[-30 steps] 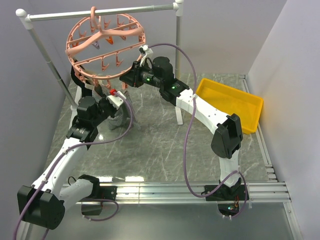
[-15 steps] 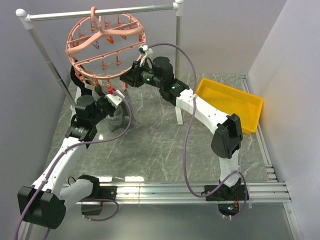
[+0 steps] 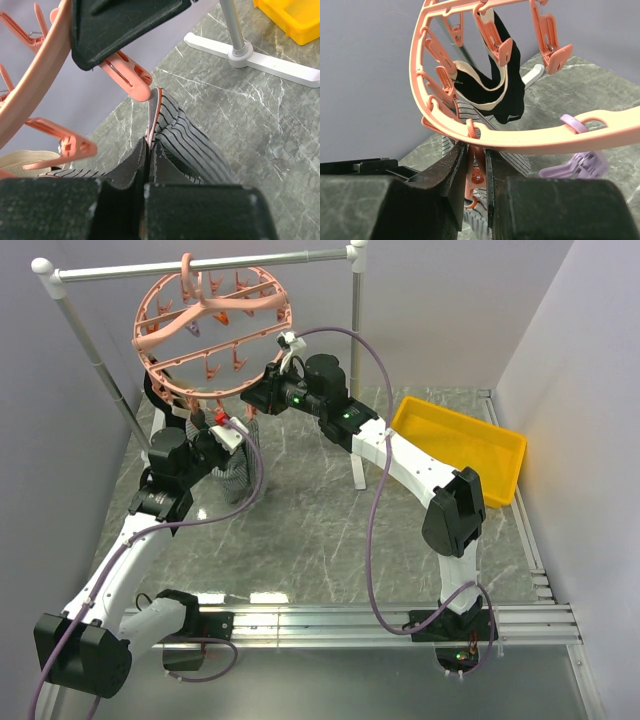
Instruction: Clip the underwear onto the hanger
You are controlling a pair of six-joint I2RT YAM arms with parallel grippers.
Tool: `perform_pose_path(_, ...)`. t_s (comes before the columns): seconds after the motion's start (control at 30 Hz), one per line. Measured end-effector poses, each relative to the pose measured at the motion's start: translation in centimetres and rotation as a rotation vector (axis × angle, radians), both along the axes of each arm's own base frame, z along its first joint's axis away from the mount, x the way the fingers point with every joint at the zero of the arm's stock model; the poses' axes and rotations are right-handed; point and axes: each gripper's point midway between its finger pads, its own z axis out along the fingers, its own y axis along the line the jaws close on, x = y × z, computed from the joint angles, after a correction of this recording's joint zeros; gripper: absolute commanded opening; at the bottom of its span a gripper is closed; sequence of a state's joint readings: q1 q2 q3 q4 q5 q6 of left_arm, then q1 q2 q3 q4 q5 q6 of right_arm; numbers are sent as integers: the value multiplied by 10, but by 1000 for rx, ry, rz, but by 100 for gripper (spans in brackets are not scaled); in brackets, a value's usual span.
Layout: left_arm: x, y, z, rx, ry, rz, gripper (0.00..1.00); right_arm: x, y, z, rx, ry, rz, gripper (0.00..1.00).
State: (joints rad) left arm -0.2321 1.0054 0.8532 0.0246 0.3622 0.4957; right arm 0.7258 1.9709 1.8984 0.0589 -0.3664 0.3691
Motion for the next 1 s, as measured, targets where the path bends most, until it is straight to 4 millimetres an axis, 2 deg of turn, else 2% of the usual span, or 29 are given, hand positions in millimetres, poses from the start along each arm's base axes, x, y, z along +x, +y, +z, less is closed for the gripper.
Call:
perform_pose_path(0.4,3,-1,4,-1,-3,0,1,1,0,-2,-9,-17,-2,0)
perform_pose_path(1.0,4,-2,-7,22,24,-13,0,-2,2,0,-3,-22,22,0)
